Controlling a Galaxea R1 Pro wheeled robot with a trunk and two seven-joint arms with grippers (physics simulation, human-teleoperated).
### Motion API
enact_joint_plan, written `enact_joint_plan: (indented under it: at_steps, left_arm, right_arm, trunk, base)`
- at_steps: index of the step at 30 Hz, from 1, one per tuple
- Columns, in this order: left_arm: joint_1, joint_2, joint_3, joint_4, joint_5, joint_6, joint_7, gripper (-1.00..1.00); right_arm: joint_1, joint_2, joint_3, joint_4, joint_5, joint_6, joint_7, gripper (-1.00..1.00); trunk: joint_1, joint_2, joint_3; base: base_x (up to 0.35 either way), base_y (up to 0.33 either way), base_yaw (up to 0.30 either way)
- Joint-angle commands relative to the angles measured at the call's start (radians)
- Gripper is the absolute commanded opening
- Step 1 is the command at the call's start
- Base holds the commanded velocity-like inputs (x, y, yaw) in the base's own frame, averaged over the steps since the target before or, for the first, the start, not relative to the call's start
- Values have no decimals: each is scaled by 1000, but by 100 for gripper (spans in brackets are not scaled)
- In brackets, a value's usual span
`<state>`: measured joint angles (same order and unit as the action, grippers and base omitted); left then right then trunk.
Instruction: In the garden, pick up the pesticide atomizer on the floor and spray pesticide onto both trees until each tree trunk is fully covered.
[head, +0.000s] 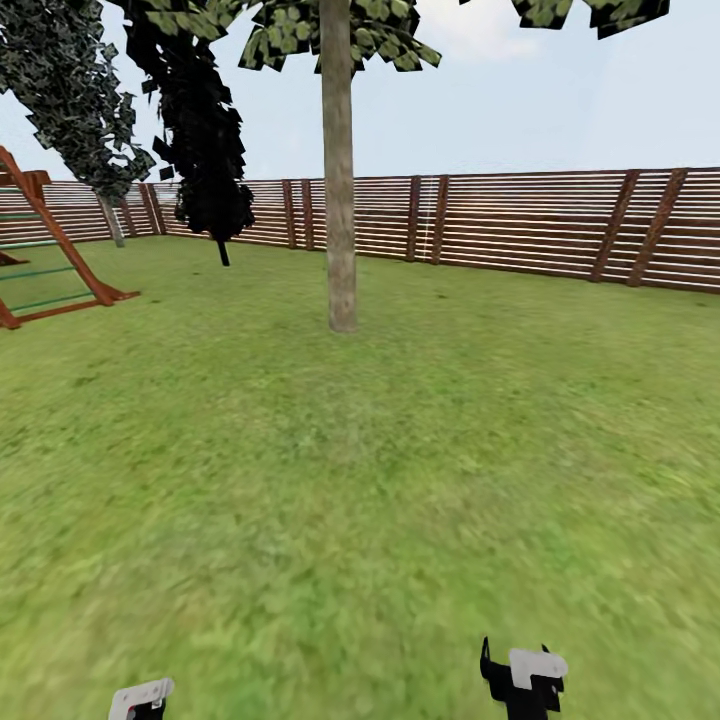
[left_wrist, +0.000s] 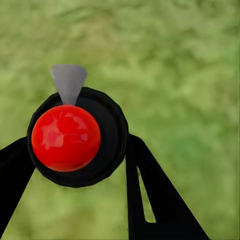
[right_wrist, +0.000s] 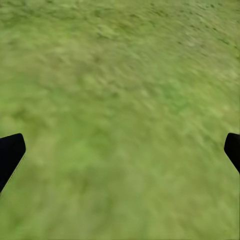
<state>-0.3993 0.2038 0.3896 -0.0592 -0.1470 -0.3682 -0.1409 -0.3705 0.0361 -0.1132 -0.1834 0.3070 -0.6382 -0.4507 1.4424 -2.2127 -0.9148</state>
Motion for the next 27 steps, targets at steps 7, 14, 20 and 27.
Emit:
enact_joint_plan:
  at_steps: [7,14,20,27]
  left_arm:
    - [-1,1,9,1,-10,-3,-3,-100]
    - [-1,0,9,1,-9,-3,-3,-100]
    - [-1,1,9,1,-10,-3,-3,-100]
    - [0,1,9,1,-10,-5,-3,-100]
  right_arm:
    - [-1,2,-8,1,11,-2,-3,100]
    - [-1,2,-8,1,11,-2,-3,100]
    - [-1,2,-8,1,11,-3,-3,100]
    - [-1,2,-8,1,11,-2,-3,100]
  trunk:
    - [0,0,-1]
    - [0,0,-1]
    - [0,0,-1]
    - [0,0,-1]
  base:
    - [338,0,0]
    - [338,0,0]
    - [338,0,0]
    - [338,0,0]
